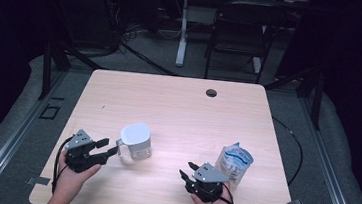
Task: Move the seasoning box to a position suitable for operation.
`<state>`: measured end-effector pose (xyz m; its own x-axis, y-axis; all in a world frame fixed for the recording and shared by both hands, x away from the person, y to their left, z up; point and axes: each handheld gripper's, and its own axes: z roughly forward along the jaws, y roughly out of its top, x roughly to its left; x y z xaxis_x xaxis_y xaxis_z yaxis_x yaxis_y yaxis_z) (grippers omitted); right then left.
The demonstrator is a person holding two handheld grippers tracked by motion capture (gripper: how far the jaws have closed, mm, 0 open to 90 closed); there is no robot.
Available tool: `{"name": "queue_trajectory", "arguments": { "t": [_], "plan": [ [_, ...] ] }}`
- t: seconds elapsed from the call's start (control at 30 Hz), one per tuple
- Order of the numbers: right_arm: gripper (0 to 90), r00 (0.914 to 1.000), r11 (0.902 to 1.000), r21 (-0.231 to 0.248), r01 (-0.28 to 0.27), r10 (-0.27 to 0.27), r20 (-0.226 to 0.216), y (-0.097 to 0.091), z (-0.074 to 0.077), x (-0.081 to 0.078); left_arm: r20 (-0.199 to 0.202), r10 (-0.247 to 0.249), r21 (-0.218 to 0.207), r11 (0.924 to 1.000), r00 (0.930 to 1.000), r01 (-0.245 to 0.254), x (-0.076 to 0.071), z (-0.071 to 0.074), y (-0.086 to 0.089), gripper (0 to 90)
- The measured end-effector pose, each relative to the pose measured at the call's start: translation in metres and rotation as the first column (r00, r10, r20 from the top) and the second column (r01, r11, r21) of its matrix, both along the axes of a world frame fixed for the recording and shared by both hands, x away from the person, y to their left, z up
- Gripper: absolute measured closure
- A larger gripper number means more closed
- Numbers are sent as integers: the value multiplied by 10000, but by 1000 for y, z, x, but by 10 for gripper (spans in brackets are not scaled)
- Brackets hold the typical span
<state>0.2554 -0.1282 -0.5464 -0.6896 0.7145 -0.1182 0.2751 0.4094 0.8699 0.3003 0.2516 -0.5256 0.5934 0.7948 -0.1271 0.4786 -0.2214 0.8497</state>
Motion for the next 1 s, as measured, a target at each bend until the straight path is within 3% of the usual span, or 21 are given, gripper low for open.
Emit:
{"name": "queue_trajectory", "arguments": {
  "t": [0.13,0.27,0.67,0.77,1.0],
  "plan": [
    [580,9999,10000,12,-57,57,91,1,0,-5,13,100,100,9999,9999,-100,0,1,-2,471],
    [569,9991,9997,-98,-236,239,363,0,0,-12,108,255,458,9986,9996,-260,0,0,-3,482],
    [538,9989,9993,28,-374,373,295,-2,-4,-16,50,296,407,9987,9995,-298,0,-4,-4,530],
    [533,9993,9995,67,-296,294,234,-3,-5,-14,-85,261,578,9980,9996,-256,0,-6,-6,530],
    [505,9996,9999,108,-92,89,261,-5,-6,-12,-269,539,511,9973,9982,-524,4,-13,-10,551]
  ]
}}
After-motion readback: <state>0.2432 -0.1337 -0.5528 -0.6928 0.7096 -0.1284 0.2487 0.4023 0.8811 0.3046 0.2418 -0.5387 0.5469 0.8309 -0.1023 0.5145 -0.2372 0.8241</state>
